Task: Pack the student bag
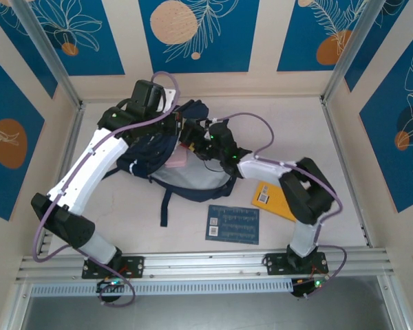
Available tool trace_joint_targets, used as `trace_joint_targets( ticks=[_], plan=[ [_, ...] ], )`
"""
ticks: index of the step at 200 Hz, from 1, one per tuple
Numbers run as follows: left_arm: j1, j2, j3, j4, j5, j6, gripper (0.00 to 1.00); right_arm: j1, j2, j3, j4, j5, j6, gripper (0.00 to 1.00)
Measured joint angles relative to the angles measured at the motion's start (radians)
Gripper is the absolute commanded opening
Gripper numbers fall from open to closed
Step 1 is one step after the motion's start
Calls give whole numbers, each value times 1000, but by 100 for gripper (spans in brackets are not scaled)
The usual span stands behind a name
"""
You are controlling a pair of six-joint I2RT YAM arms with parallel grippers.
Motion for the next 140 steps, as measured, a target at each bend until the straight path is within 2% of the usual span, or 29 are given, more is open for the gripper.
trace_joint_targets(
  ticks=[38, 64, 87, 116, 140],
  plan=[
    [-1, 1, -84, 70, 51, -29, 0, 5, -270, -227, -127, 64, -126, 64],
    [-19, 30, -134, 112, 91, -50, 0, 6, -486, -369, -305, 116, -220, 56],
    [-55, 85, -165, 145, 108, -72, 0, 8, -659, -429, -476, 153, -275, 53],
    [-83, 182, -175, 177, 109, -97, 0, 11, -858, -488, -689, 190, -294, 54],
    [-83, 300, -115, 175, 89, -100, 0, 10, -906, -487, -861, 211, -288, 61]
  ],
)
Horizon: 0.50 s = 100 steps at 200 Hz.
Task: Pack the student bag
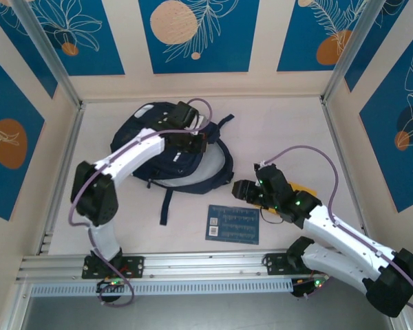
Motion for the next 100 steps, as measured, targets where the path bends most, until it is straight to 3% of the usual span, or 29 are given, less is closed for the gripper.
trace_joint_targets(
  ticks=[15, 47, 80, 100],
  plan=[
    [10, 74, 54, 3, -16, 0, 0, 0, -3, -2, -84, 21, 30, 67],
    [44, 115, 58, 61, -38, -28, 39, -6, 54, -5, -245, 67, 138, 72],
    [31, -35, -159, 165, -11, -92, 61, -5, 149, -28, -297, 70, 209, 72],
    [-16, -172, -296, 194, -3, -121, 69, -5, 150, -70, -293, 52, 220, 72]
  ],
)
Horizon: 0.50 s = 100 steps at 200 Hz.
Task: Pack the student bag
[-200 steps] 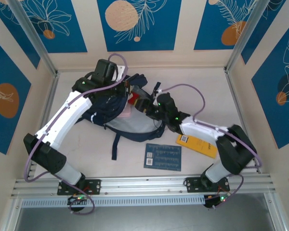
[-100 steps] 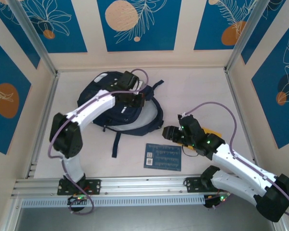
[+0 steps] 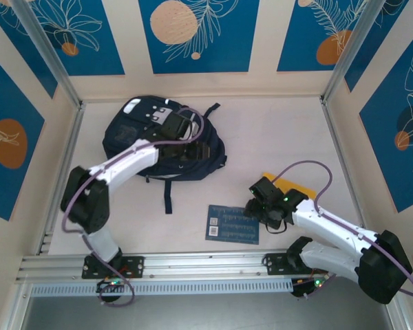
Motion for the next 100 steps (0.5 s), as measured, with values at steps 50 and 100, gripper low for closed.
trace_joint_targets(
  ticks=[50, 100],
  plan=[
    [-190, -291, -291, 98, 16, -48, 73, -3, 1, -98, 118, -114, -13, 71],
    [-265, -248, -552, 164, 31, -113, 71, -25, -10, -125, 152, -155, -27, 68]
  ],
)
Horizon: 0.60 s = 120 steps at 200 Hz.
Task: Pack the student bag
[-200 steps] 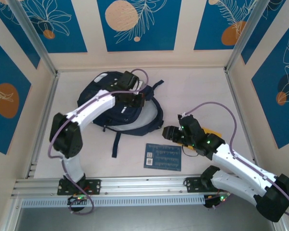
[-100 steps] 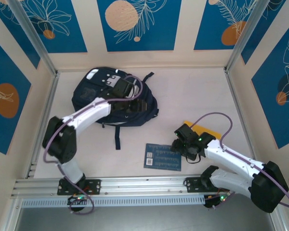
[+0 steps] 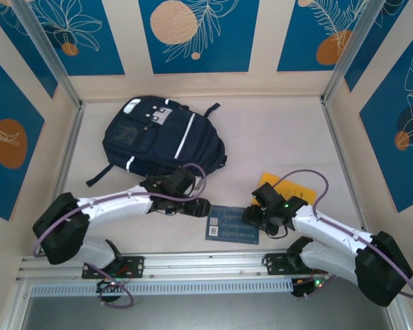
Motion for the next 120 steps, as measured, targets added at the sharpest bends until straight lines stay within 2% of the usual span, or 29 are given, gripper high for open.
trace_joint_targets(
  ticks=[49, 92, 120],
  plan=[
    [-16, 121, -23, 101, 54, -28, 66, -6, -4, -6, 19, -27, -14, 64],
    [-24, 126, -23, 137, 87, -35, 61, 4, 6, -7, 135, -138, -39, 64],
    [-21, 127, -23, 132, 84, -35, 60, 4, 1, -6, 140, -171, -57, 63]
  ],
)
